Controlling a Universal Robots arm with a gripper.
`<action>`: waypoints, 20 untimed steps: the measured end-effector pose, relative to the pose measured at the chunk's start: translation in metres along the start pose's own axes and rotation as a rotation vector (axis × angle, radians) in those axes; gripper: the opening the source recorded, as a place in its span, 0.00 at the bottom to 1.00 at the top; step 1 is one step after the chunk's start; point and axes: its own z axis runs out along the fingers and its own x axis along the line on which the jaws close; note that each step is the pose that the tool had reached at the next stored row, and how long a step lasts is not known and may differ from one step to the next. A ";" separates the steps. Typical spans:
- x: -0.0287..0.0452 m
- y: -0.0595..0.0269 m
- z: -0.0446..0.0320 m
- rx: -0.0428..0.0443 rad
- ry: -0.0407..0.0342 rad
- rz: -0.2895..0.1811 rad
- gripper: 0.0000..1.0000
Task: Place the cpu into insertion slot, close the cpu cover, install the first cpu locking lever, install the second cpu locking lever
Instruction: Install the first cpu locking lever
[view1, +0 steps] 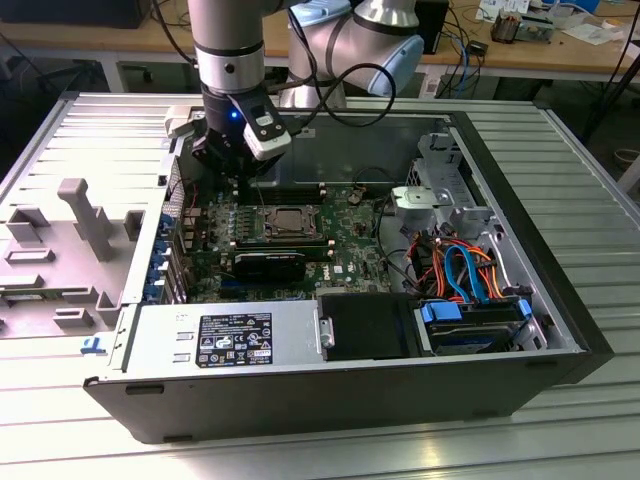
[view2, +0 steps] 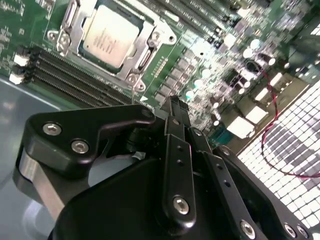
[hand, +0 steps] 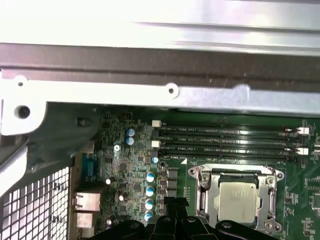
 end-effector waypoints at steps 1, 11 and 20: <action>0.0002 0.0007 0.0001 -0.0042 -0.0002 0.000 0.11; 0.0000 0.0172 0.0003 -0.0098 -0.0007 -0.001 0.11; -0.0095 0.0240 0.0005 -0.0099 0.0011 -0.002 0.11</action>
